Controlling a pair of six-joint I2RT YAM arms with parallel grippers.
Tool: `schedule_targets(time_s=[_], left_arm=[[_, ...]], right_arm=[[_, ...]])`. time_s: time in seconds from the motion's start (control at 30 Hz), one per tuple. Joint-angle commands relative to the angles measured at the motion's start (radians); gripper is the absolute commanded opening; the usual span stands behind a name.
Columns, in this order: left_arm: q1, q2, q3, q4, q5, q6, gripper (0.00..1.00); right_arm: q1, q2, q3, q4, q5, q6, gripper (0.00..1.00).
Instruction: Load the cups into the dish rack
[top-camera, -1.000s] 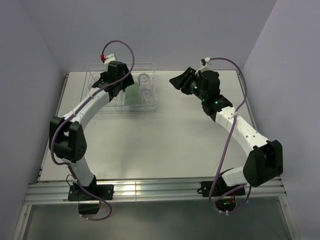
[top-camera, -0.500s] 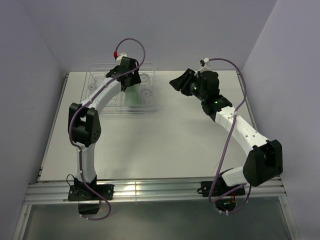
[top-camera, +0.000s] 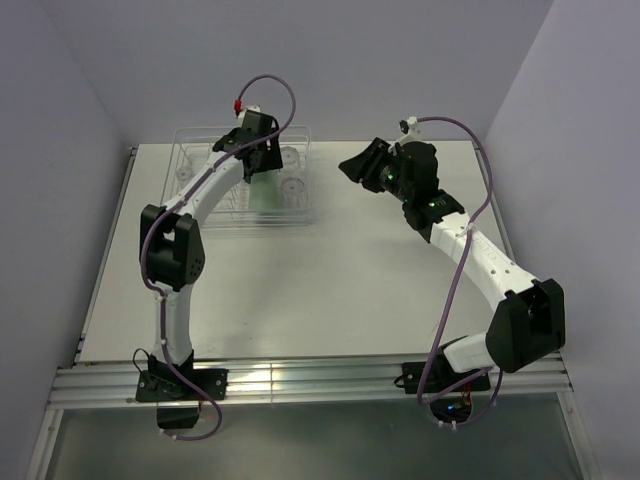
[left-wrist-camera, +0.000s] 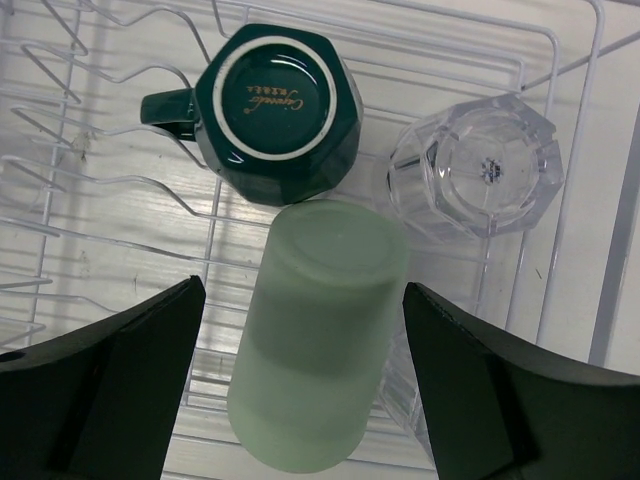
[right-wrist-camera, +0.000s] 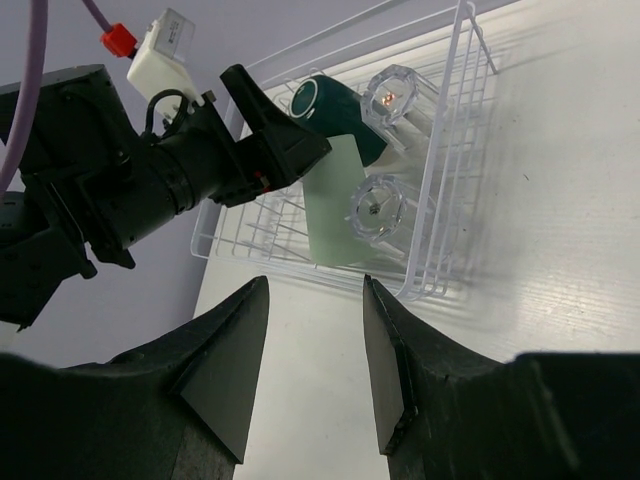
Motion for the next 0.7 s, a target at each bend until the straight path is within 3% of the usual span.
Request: schedule_targets(time_s=[0.0,0.67], left_arm=[[-0.003,0.021,0.054,-0.005,0.051,0.054,0.88],[0.012,0.109,0.129,-0.048,0.082,0.137,0.87]], right_arm=[[-0.005,0.002,0.045,0.012,0.003,-0.020,0.50],[-0.004,0.011,0.054,0.004,0.005,-0.026,0.50]])
